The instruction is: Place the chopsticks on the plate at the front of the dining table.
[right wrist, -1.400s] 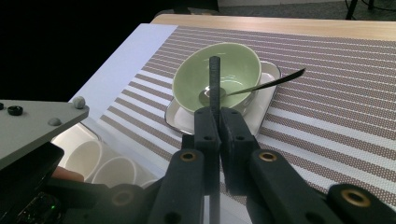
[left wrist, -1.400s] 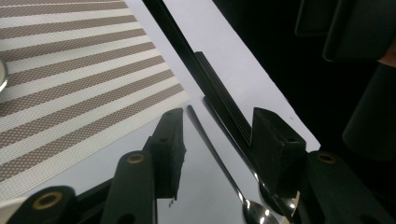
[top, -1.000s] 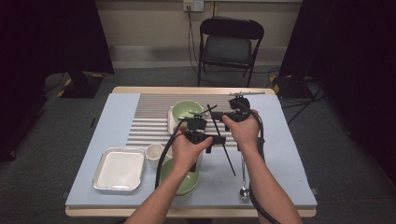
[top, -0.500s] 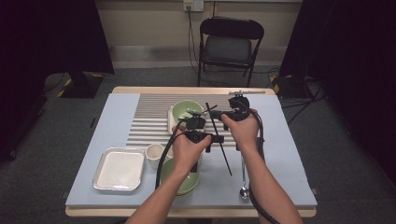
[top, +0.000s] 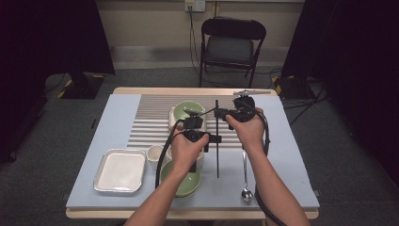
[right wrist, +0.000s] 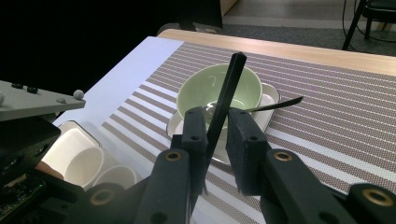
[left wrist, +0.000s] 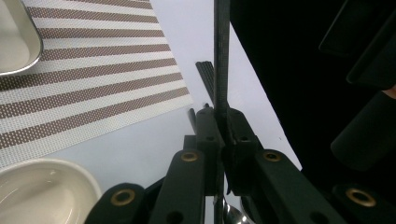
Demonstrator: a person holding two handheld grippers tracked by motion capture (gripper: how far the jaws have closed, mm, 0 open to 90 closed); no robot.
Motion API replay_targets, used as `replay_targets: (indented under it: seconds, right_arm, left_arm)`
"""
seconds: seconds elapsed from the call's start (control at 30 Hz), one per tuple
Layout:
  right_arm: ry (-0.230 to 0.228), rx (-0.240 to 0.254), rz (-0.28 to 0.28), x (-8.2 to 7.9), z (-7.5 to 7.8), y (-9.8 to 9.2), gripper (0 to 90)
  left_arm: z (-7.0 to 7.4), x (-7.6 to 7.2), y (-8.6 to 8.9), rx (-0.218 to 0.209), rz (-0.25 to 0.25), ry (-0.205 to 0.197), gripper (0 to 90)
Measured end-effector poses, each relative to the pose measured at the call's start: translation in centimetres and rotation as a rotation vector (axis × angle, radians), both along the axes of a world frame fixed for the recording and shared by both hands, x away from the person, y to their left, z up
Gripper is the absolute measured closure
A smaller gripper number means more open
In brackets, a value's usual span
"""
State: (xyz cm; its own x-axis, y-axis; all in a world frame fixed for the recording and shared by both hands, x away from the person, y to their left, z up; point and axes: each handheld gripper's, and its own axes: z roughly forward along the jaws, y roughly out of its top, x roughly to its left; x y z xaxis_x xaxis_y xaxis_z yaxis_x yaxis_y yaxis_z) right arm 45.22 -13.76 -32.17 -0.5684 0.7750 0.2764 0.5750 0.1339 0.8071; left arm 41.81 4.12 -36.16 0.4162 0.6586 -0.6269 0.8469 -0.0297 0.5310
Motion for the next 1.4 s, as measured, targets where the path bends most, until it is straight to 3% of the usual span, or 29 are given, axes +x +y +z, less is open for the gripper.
replay_targets:
  seconds: [0.63, 1.17, 1.4]
  right_arm:
    - [-0.047, -0.019, -0.033, 0.1, 0.1, -1.3, 55.4]
    - [-0.053, -0.017, -0.034, 0.3, -0.7, -1.7, 46.8]
    - [-0.054, -0.041, -0.044, 0.3, -0.9, -1.7, 43.5]
  left_arm:
    - [1.4, -0.4, 0.0, 0.002, -0.012, -0.009, 86.0]
    - [1.6, -0.4, 0.4, 0.022, -0.023, 0.003, 86.0]
    - [1.7, -0.4, 0.5, 0.033, -0.022, 0.01, 86.1]
